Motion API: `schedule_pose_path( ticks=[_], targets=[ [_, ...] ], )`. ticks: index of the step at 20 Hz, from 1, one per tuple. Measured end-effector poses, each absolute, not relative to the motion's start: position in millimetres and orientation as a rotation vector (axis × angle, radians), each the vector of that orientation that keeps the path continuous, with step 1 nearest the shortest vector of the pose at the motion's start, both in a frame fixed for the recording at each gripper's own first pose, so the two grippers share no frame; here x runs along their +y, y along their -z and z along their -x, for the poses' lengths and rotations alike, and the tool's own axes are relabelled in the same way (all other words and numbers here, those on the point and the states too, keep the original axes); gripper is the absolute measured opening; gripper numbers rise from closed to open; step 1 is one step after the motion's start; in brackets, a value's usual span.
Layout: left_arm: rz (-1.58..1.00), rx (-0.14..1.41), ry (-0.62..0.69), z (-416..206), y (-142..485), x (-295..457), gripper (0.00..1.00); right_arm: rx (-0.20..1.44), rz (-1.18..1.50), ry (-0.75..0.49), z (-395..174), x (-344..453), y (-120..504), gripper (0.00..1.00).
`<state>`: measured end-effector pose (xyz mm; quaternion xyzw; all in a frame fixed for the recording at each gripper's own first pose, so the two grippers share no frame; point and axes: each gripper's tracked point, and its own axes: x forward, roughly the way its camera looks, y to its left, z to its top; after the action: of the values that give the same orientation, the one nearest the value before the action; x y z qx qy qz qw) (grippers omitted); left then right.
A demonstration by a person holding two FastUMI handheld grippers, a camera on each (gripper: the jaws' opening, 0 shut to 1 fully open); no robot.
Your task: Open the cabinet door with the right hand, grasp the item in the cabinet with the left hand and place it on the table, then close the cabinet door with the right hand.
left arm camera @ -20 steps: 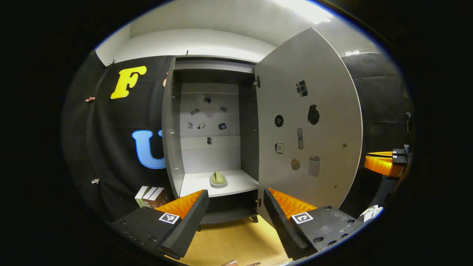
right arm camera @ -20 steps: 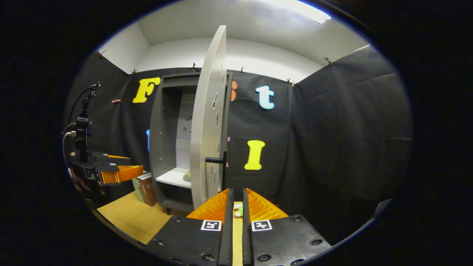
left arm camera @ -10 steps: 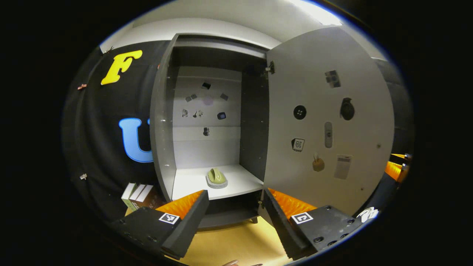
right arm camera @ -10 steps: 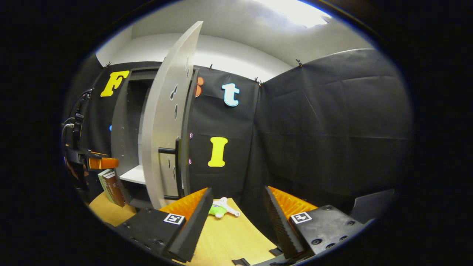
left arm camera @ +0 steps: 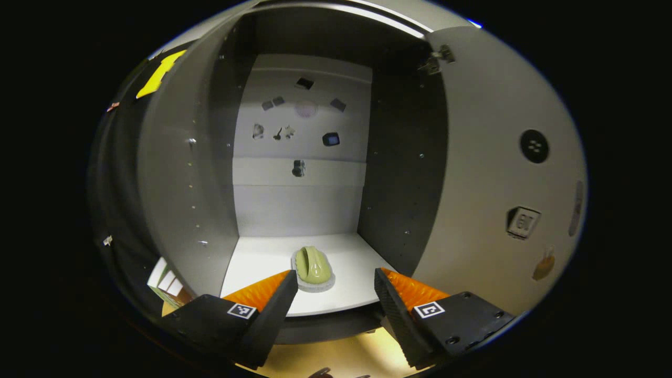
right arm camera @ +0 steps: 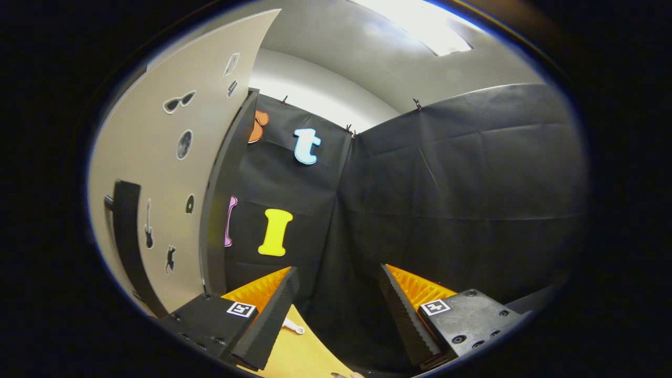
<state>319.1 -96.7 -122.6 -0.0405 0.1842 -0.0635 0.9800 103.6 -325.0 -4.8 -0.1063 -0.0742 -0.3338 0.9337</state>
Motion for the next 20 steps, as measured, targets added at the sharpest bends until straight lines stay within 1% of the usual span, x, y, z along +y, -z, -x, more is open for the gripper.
schedule_pose_path(
  ticks=[2,3,4,5,6,7,8,11,12,14,15,16,17,18,19,20],
  targets=[
    [0.081,0.4,0.111,-343.3,133.9,-91.3,0.93,-0.185,0.217,0.711,-112.5,-340.3,0.8,0.98],
    [0.069,0.412,0.104,-353.8,138.5,-89.5,0.93,-0.189,0.215,0.729,-115.8,-349.9,1.7,0.95],
    [0.055,0.427,0.098,-364.4,142.6,-88.3,0.93,-0.189,0.21,0.746,-118.7,-357.7,2.8,0.97],
    [0.048,0.442,0.096,-374.1,146.8,-87.6,0.91,-0.184,0.198,0.757,-122.5,-364.2,5.5,0.97],
    [0.046,0.455,0.095,-382.8,149.8,-88.2,0.9,-0.178,0.18,0.758,-128.3,-368.0,9.5,0.98],
    [0.04,0.468,0.093,-391.7,152.9,-88.1,0.9,-0.175,0.162,0.752,-132.5,-370.6,13.9,0.95],
    [0.034,0.485,0.089,-399.4,156.8,-87.1,0.9,-0.167,0.151,0.747,-135.7,-372.3,17.5,0.98],
    [0.025,0.549,0.078,-416.1,172.8,-82.7,0.87,-0.136,0.165,0.753,-143.3,-380.1,28.3,0.98],
    [0.03,0.574,0.073,-420.2,178.3,-81.2,0.86,-0.128,0.17,0.755,-144.4,-382.2,30.9,0.95],
    [0.041,0.598,0.07,-428.8,183.4,-79.4,0.82,-0.116,0.166,0.754,-151.1,-385.0,34.6,0.95],
    [0.032,0.606,0.064,-433.3,185.7,-76.5,0.79,-0.111,0.163,0.755,-152.0,-386.1,37.3,0.98],
    [0.013,0.613,0.055,-437.1,188.3,-73.2,0.79,-0.105,0.16,0.758,-152.1,-388.4,39.9,0.95],
    [-0.007,0.628,0.052,-438.7,192.6,-71.6,0.78,-0.1,0.158,0.762,-152.2,-390.0,40.8,0.95],
    [-0.02,0.641,0.051,-440.7,195.9,-71.3,0.77,-0.099,0.158,0.764,-151.7,-391.4,41.5,0.98],
    [-0.022,0.654,0.053,-442.2,200.6,-73.2,0.71,-0.1,0.158,0.765,-152.9,-390.7,42.1,0.98],
    [-0.019,0.661,0.056,-443.9,204.1,-74.6,0.7,-0.1,0.159,0.764,-154.0,-392.0,42.6,0.98]
  ],
)
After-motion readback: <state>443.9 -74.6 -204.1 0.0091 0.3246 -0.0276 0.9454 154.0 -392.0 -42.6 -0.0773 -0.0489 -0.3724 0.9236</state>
